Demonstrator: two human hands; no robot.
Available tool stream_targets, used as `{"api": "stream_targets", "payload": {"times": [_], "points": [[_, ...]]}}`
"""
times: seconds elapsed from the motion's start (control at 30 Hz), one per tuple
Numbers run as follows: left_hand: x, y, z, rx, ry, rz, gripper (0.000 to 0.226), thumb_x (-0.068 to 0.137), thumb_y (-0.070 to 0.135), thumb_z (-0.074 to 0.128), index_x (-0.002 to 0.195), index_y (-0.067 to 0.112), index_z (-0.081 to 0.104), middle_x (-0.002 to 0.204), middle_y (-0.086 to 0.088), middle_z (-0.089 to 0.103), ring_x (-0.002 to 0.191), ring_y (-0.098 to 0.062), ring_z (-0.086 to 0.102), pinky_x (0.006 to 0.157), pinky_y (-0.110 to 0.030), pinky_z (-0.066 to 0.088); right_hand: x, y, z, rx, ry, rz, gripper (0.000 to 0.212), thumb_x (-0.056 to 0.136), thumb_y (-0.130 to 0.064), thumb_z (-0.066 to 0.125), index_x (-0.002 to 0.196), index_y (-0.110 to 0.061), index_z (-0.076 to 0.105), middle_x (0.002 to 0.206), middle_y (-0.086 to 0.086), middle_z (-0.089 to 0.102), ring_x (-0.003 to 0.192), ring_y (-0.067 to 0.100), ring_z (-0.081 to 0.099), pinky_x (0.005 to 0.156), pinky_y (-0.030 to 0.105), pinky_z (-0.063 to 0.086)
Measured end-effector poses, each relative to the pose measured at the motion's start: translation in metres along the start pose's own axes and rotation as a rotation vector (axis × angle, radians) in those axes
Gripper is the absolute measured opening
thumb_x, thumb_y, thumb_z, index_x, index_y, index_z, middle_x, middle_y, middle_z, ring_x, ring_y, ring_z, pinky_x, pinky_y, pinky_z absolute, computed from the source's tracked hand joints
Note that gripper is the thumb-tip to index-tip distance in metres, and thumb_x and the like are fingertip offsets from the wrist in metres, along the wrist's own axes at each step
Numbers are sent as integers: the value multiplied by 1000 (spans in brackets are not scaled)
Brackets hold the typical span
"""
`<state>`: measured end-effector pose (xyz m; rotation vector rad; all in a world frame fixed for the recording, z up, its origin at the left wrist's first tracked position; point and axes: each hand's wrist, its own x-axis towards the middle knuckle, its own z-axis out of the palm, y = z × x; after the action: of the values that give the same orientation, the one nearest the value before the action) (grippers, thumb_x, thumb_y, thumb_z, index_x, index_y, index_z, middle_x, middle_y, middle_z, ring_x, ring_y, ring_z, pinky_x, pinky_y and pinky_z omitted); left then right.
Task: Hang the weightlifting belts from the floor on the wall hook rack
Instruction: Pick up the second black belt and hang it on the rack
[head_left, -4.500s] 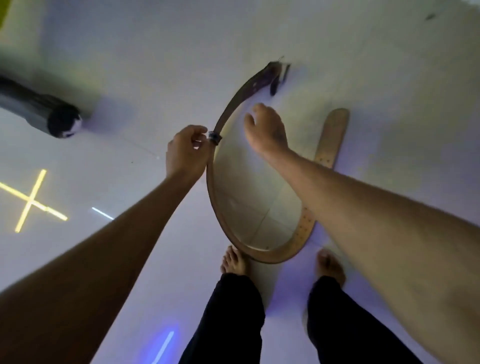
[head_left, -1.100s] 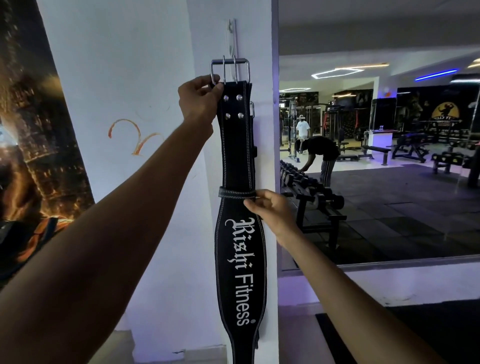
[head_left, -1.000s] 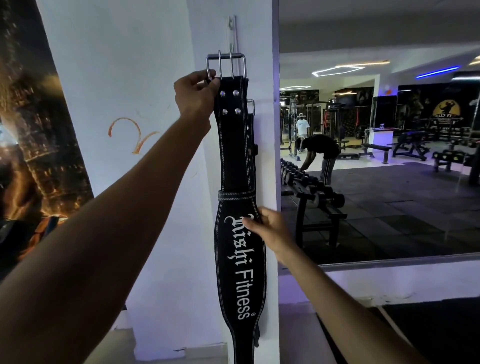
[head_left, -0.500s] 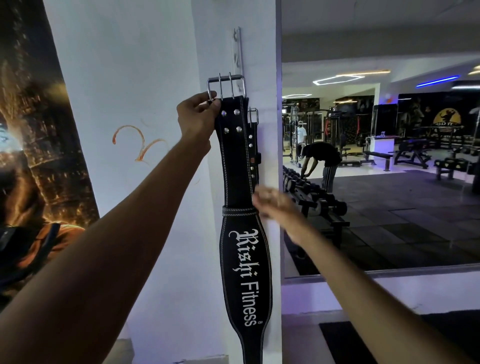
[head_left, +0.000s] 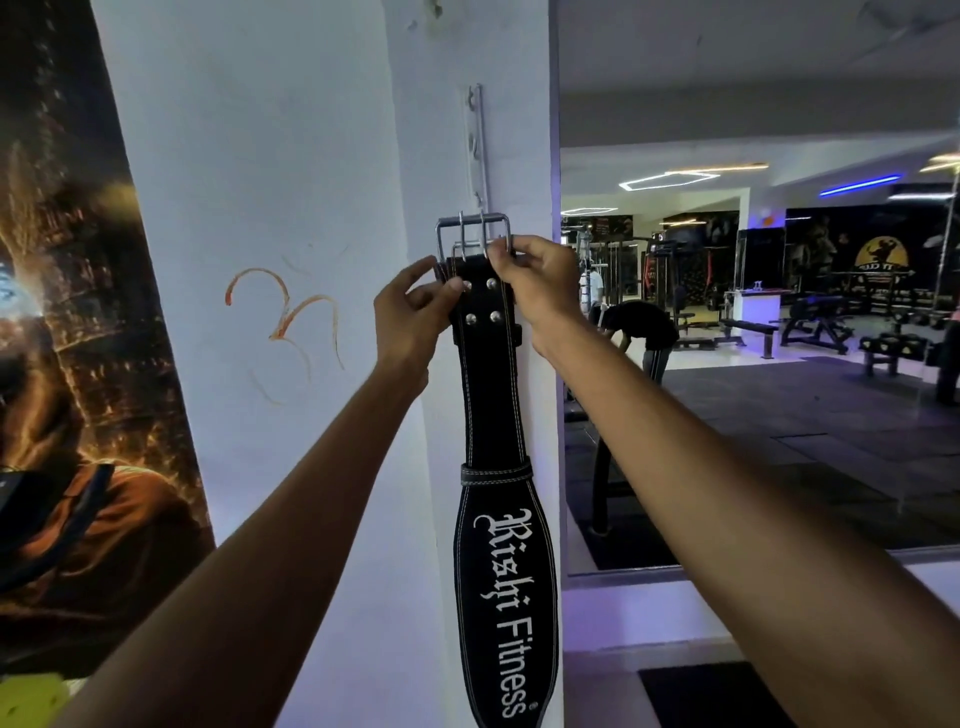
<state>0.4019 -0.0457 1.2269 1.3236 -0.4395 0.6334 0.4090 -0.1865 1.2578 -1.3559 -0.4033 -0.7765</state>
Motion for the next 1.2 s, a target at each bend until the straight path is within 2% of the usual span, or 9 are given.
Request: {"api": "stream_targets", "payload": {"times": [0.13, 0.27, 0.37, 0.43, 0.6, 0.77, 0.9, 1.03, 1.2], "points": [[-43, -49, -11, 55, -115, -72, 51, 93, 8, 70, 141, 5, 54, 85, -4, 75, 78, -5, 72, 77, -24, 62, 5, -6, -5, 21, 68, 0, 23, 87, -12, 74, 107, -2, 72, 94, 10, 76, 78, 10, 68, 66, 11, 53], [-97, -108, -24, 84, -128, -172, 29, 93, 7, 70, 120, -1, 71, 100, -11, 79, 91, -16, 74, 93, -37, 60, 7, -12, -13, 53, 79, 9, 24, 87, -9, 74, 109, 0, 71, 88, 5, 72, 72, 5, 65, 65, 11, 54], [-126, -127, -27, 47, -136, -193, 16, 94, 10, 69, 107, 8, 78, 96, -9, 80, 87, -13, 74, 82, -27, 59, 3, -6, -16, 55, 97, 30, 25, 88, -7, 73, 110, 4, 70, 82, 2, 71, 68, 1, 64, 65, 9, 53], [-142, -140, -30, 40, -180, -247, 27, 93, 3, 68, 118, 11, 73, 96, -4, 80, 86, -10, 74, 80, -22, 60, 0, 0, -19, 52, 108, 41, 26, 88, -6, 73, 110, 6, 70, 78, 0, 70, 66, -1, 63, 64, 7, 53], [-180, -176, -42, 155, -283, -389, 20, 91, -4, 67, 109, -1, 74, 100, -10, 81, 87, -20, 77, 77, -27, 61, -9, 5, -22, 63, 110, 45, 25, 88, -1, 71, 110, 10, 68, 103, 23, 73, 69, 4, 63, 64, 5, 53], [-177, -177, -45, 214, -282, -374, 29, 94, 25, 70, 101, -3, 73, 88, -1, 77, 81, -12, 71, 77, -29, 55, -13, 12, -27, 37, 94, 64, 25, 87, -1, 71, 110, 7, 69, 104, 18, 74, 72, 2, 65, 63, 6, 52], [-142, -143, -30, 137, -209, -304, 16, 96, 12, 66, 111, 10, 74, 86, 7, 80, 82, -5, 74, 72, -21, 60, -16, 15, -30, 44, 88, 86, 25, 86, -1, 72, 110, 7, 69, 104, 19, 74, 74, 3, 66, 67, 8, 54], [-142, -153, -34, 210, -286, -299, 15, 90, 11, 74, 100, -1, 75, 91, -8, 76, 87, -20, 72, 85, -36, 60, -14, 7, -31, 90, 113, 86, 27, 86, -1, 73, 112, 7, 68, 98, 13, 74, 72, 2, 65, 65, 6, 52], [-175, -186, -50, 234, -324, -397, 11, 90, 6, 73, 100, 4, 77, 98, -14, 81, 88, -21, 77, 80, -32, 61, -13, 1, -32, 118, 122, 88, 27, 87, 0, 72, 112, 7, 68, 79, -3, 69, 67, -4, 64, 67, 6, 53]]}}
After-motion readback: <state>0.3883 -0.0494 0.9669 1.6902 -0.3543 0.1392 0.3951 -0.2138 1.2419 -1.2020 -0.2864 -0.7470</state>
